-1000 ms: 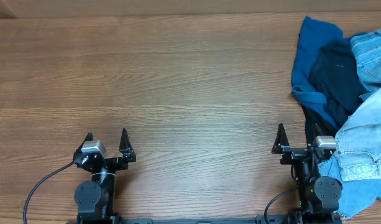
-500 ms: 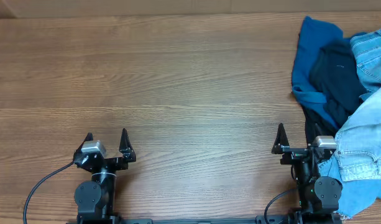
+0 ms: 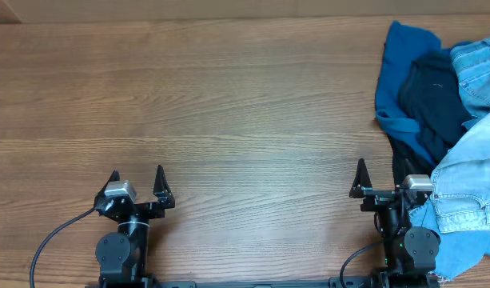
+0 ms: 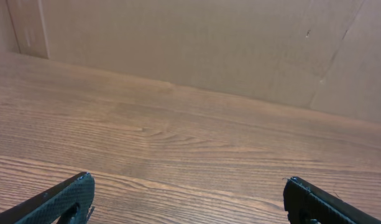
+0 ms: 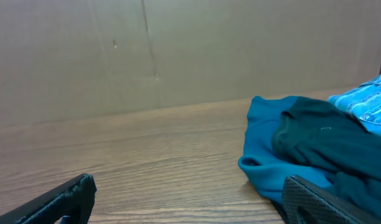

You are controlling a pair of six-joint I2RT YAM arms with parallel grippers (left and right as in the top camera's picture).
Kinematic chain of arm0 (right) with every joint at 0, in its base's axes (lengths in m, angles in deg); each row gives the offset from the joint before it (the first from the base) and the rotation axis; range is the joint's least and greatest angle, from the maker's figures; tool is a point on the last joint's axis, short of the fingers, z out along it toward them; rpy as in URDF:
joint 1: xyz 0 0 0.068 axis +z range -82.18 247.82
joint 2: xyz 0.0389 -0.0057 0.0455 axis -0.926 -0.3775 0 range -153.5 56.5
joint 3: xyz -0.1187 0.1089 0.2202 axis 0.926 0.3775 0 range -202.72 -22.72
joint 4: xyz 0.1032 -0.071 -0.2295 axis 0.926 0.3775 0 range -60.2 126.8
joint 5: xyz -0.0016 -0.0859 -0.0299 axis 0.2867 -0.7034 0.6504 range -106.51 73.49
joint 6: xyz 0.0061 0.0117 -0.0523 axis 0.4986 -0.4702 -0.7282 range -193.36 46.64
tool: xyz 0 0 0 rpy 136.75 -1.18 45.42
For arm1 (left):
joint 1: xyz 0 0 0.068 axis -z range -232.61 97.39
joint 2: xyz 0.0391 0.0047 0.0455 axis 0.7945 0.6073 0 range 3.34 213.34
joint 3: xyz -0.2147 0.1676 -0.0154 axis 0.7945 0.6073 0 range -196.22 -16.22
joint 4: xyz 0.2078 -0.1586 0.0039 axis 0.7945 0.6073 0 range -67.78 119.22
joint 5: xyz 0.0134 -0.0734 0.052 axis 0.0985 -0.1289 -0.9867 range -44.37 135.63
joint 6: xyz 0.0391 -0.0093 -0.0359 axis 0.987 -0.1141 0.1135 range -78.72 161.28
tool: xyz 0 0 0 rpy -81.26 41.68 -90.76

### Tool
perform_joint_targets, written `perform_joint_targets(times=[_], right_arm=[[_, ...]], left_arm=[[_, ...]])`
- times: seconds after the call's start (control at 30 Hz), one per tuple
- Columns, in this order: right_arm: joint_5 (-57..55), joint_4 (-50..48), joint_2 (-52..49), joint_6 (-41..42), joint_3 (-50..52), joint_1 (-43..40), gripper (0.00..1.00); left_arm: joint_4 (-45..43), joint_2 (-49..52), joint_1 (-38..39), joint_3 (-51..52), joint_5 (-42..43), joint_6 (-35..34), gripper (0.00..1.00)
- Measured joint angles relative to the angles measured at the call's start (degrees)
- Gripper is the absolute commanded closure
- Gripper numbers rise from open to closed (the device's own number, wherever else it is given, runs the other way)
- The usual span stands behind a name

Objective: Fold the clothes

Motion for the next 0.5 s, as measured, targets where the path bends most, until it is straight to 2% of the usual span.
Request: perform_joint_targets(times=[0.17, 0.33, 0.4, 0.5], right_arm=[[0.3, -0.6, 0.0, 0.0, 0.0, 0.0, 0.0], [0.6, -3.0, 0.0, 5.9, 0.0, 0.0, 0.0], [0.5, -1.0, -0.1, 7.0, -0.6, 0.0, 0.0], [-0.3, 3.2, -3.3, 7.7, -6.6, 0.0, 0.0]], left_arm=[[0.0, 0.0, 0.0, 0.0, 0.0, 0.0, 0.0], [0.0, 0.0, 0.0, 0.0, 0.0, 0.0, 0.0], [0.0, 0.0, 0.0, 0.0, 0.2, -0.6, 0.0], [0.0, 0.0, 0.0, 0.0, 1.1, -3.2, 0.0]])
